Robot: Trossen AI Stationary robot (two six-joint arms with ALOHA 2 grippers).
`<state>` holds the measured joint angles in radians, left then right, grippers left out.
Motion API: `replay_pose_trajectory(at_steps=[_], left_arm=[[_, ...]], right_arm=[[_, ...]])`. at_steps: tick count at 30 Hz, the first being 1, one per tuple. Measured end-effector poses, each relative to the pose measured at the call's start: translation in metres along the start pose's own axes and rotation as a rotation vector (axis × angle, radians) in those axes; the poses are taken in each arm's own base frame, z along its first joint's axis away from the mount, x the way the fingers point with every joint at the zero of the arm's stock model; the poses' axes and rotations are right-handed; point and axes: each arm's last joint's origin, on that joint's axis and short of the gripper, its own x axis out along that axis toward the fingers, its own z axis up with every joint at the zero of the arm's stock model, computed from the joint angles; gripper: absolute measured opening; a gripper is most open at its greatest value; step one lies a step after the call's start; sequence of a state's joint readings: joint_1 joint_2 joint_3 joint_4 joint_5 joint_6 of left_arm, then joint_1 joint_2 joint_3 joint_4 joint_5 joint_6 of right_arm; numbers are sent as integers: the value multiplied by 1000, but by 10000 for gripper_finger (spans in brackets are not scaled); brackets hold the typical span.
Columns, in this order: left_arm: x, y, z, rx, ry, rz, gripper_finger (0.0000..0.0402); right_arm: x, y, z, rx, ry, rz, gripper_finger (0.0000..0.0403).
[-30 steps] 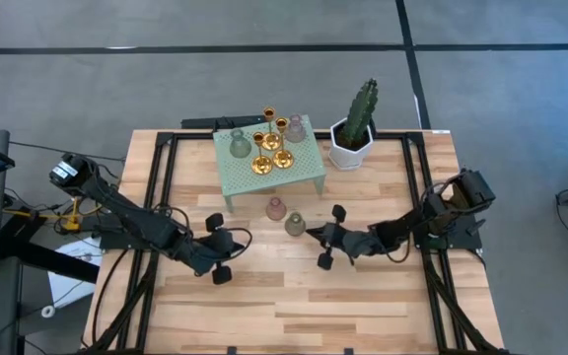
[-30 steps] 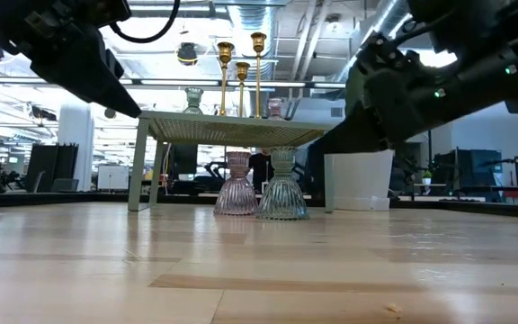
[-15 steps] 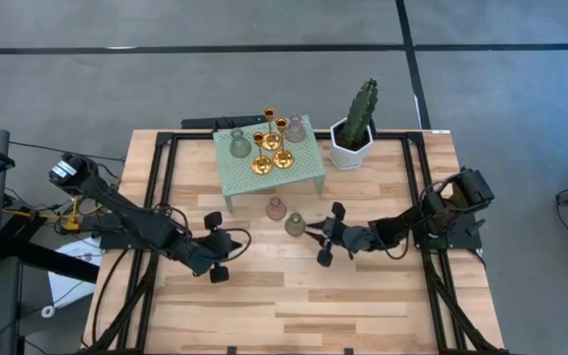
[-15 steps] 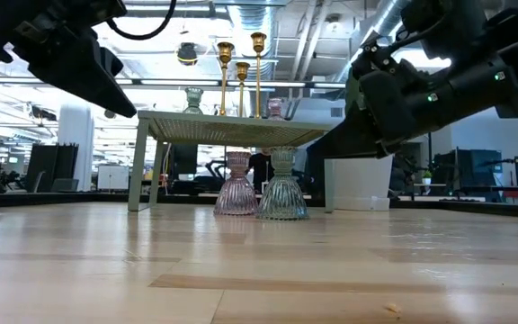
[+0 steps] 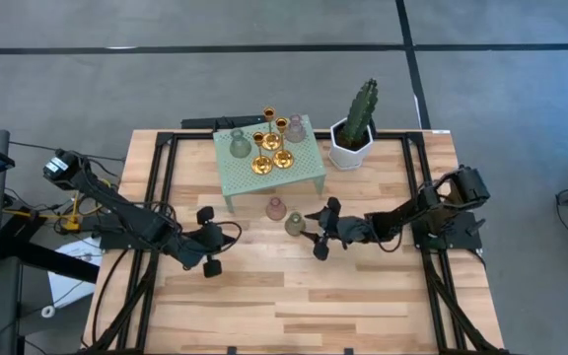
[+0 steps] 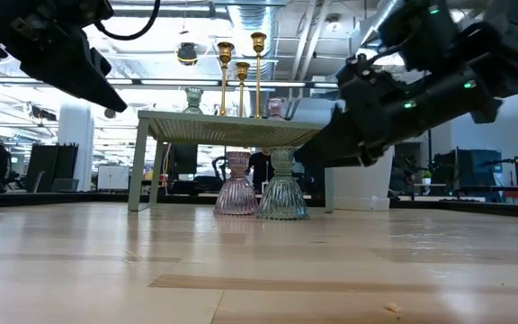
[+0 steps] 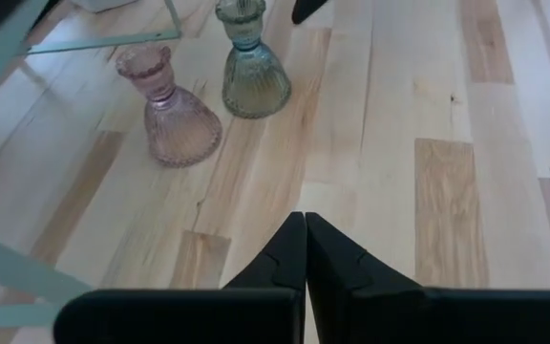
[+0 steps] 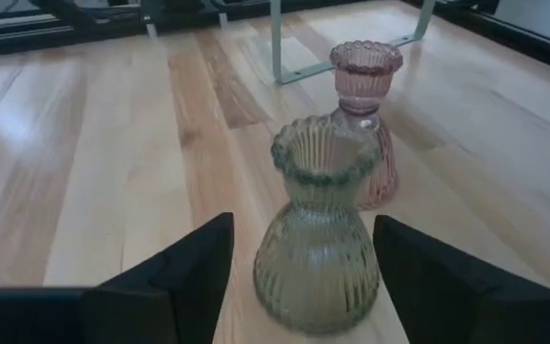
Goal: Pick & Place candle stick holders
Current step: Put the green glass candle holder on the shelf
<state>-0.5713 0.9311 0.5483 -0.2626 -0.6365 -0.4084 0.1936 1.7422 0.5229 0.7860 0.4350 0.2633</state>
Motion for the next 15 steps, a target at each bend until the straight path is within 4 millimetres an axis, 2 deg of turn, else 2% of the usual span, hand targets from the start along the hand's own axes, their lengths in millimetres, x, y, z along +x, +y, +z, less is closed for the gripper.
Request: replay_pose_trajectory(at_steps=[9,15], left_arm=[[-6,3,-2,-34,-21,-20,1],[-6,3,-2,-33,-19,-20,1]], right_arm=[[34,3,-4,-38,33,-21,219],[43,2,-3,-29,24,-32,190]])
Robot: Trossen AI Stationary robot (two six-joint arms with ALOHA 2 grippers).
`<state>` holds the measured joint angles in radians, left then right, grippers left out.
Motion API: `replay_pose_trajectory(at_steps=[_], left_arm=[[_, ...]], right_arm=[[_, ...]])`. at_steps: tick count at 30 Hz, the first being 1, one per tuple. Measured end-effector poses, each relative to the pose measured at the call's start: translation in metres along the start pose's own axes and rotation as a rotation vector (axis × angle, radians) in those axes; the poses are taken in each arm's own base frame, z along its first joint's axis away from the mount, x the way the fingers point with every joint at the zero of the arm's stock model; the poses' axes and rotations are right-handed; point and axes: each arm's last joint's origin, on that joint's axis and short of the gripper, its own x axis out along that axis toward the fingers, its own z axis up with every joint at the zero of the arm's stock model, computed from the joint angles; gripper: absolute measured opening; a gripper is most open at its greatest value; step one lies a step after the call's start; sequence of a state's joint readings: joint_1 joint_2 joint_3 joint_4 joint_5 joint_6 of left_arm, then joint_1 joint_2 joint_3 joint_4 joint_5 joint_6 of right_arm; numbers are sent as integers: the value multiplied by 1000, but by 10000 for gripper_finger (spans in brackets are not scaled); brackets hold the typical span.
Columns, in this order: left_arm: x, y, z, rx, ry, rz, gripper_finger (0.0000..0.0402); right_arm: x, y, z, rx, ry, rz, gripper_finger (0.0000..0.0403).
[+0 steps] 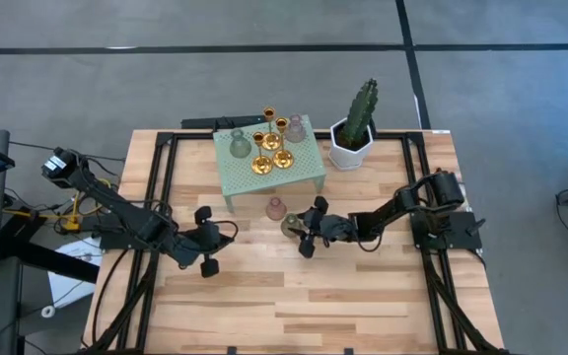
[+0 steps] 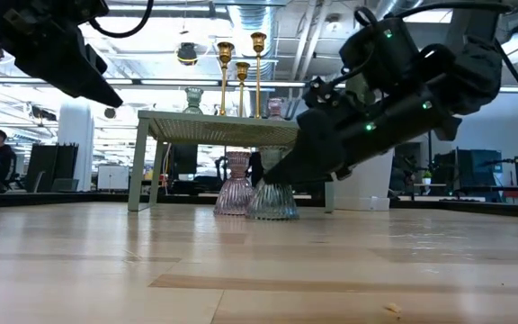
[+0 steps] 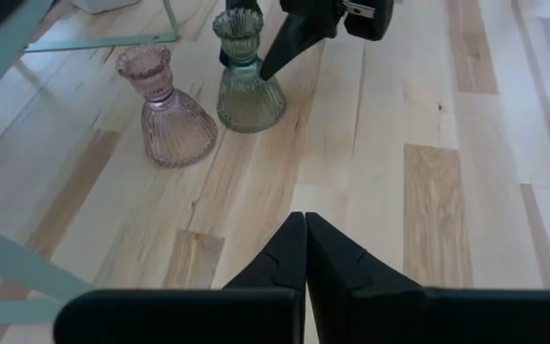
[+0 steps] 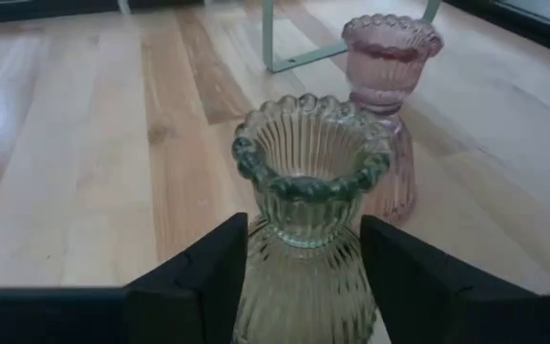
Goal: Pick & Place candle stick holders
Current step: Put the green glass candle holder on the shelf
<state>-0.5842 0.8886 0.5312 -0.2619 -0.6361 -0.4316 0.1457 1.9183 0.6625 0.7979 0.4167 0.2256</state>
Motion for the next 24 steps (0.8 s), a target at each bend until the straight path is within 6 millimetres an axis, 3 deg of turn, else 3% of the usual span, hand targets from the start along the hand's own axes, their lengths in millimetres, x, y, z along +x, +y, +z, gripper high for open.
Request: replay_pose_trajectory(at_steps=[10,21,24], left_arm=[[0,0,0,0,0,0,1],[0,0,0,0,0,0,1],[0,0,0,0,0,0,1]], right_arm=[[0,0,7,-18,-66,8,138],[3,-6,9,-11,-67,3,155],[4,-8,9,-8,-65,10,141]])
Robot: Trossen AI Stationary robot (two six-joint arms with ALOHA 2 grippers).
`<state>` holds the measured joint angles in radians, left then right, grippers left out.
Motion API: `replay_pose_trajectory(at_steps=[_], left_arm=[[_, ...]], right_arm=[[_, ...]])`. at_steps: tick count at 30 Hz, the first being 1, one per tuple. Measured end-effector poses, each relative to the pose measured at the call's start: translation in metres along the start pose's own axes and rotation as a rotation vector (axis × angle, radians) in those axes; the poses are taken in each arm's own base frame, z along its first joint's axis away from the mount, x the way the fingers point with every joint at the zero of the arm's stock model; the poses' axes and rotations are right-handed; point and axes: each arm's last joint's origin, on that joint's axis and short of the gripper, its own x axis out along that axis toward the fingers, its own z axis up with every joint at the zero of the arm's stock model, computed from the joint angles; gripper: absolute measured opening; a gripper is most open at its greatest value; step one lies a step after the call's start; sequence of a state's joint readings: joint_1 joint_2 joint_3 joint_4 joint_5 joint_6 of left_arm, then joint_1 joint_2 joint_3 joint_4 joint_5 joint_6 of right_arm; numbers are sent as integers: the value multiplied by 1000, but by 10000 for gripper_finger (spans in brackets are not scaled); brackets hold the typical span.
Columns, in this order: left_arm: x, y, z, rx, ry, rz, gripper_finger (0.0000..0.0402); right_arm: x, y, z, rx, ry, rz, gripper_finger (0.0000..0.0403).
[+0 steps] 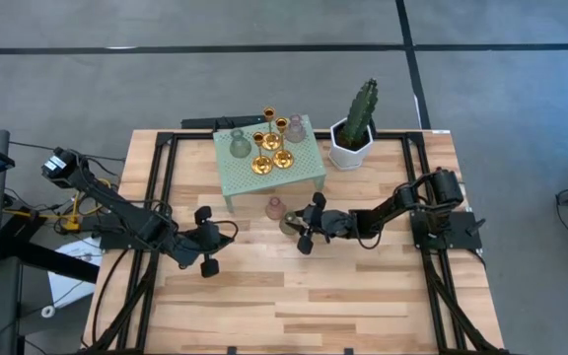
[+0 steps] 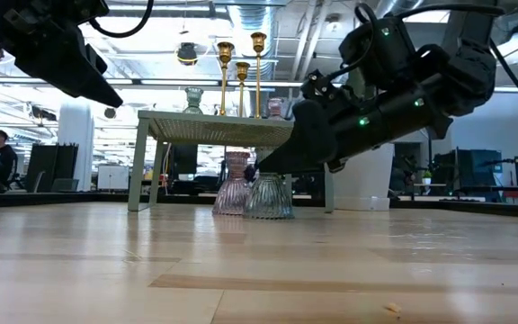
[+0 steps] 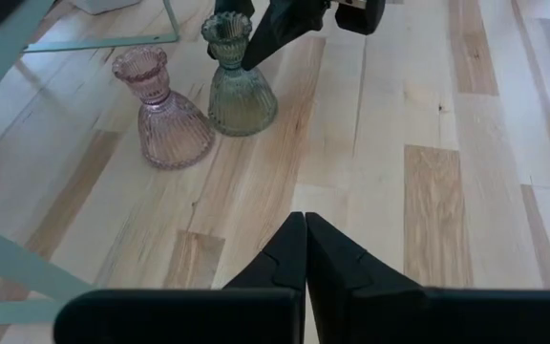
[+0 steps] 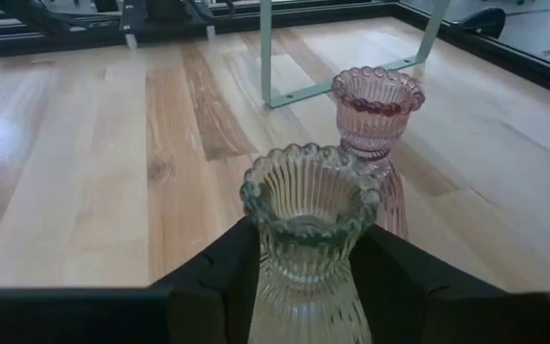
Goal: Pick & Place candle stick holders
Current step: Put the green glass candle holder on the shelf
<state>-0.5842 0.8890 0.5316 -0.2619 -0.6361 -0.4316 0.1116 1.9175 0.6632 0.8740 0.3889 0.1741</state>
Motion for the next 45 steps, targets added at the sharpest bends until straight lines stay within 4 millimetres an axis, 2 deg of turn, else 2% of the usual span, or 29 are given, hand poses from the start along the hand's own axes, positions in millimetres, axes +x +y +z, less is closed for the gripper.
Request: replay_pose_trajectory(at_steps=[6,16,27,36,45], left_arm=[[0,0,0,-1,0,0,1],[0,0,0,-3,0,0,1],[0,0,0,-4,0,0,1],[-2,-2,-3,18,21,-25,2],[-13,-14,-13,34,59,-87,2]], right_arm=[[0,1,0,1,3,29,76],[-5,13,-2,-11,2,79,78],[-6,23,11,40,-95,145,77],[18,45,52,-19,-43,220,77],[41,43,113,-71,-63,226,77]])
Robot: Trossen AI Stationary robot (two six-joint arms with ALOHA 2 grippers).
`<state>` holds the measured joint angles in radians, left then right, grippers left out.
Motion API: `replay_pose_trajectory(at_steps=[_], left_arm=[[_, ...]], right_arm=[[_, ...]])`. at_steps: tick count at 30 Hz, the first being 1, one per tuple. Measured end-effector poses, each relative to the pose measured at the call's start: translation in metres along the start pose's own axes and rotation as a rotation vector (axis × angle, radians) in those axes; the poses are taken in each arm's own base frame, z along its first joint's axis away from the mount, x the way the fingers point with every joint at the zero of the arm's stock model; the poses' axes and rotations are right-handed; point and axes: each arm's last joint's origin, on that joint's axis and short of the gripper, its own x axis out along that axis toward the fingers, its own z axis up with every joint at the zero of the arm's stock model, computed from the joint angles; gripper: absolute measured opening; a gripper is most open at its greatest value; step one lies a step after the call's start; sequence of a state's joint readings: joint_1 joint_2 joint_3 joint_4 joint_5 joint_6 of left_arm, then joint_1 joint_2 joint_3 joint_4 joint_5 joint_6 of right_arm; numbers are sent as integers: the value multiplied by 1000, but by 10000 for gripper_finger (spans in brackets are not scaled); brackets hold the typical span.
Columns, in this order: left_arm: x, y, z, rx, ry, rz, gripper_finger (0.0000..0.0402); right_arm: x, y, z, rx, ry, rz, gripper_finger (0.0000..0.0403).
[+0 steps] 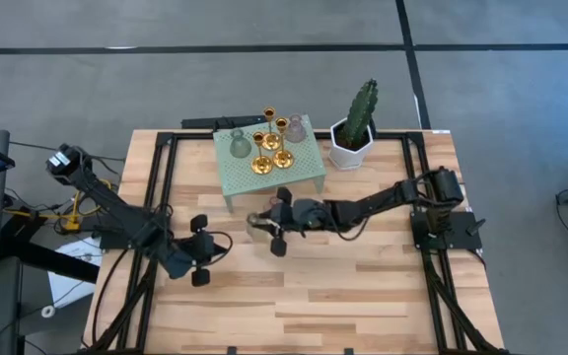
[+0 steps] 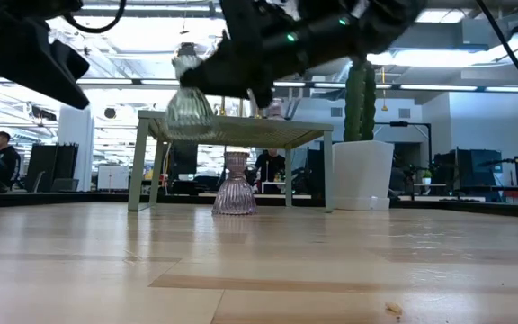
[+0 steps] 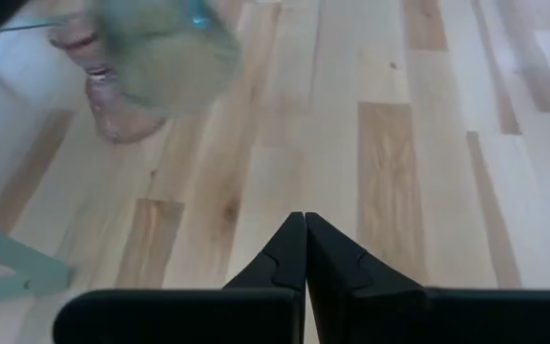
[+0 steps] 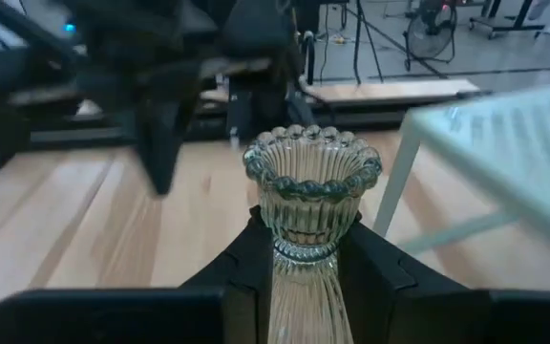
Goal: Pick & Place candle stick holders
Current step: Put the green glass candle holder on the shelf
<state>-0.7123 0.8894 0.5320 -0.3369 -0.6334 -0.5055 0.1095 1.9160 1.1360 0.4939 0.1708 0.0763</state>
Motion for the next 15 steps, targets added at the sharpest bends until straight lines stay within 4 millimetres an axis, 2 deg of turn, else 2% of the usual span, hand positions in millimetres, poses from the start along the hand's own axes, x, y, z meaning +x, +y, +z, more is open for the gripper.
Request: replay_pose_trajectory(at_steps=[10,15], left_arm=[[-9,-10,-5,47,-33,-8,2],[-11,-11,-6,57,-44,0,2]], right_arm=[[11,-24,67,-36,-75,-14,77],[13,-43,80,-18,-110,-49,77]])
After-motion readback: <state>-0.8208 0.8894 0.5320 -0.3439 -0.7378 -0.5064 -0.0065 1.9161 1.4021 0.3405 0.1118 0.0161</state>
